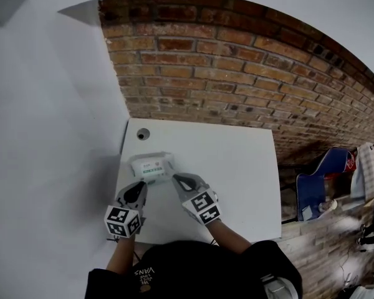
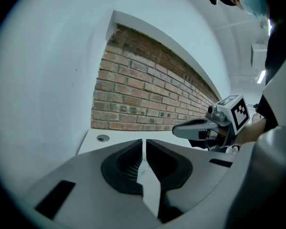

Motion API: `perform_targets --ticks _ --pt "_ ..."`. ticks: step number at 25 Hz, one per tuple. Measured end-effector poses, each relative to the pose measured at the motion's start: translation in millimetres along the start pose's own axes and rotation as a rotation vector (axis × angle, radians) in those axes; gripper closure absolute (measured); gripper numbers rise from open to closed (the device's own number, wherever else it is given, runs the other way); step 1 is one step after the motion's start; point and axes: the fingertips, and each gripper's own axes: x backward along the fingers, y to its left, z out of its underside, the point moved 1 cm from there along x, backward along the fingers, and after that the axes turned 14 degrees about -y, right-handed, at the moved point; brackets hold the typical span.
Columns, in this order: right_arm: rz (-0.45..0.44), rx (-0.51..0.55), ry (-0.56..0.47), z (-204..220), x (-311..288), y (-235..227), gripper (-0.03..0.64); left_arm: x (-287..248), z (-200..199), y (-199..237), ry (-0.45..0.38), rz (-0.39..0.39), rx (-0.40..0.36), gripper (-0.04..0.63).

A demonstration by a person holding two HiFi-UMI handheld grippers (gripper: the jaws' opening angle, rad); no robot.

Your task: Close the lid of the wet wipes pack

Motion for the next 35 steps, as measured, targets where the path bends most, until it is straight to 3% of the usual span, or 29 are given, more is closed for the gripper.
perform_targets --ticks 21,35 --pt "-0.098 0.034 -0.042 3 86 -3 0.618 27 15 -80 -0.088 -0.162 -0.02 0.561" --pt "-0.155 0.012 -0.048 11 109 1 0.62 46 27 -109 -0.106 -0.249 -0.022 0.561"
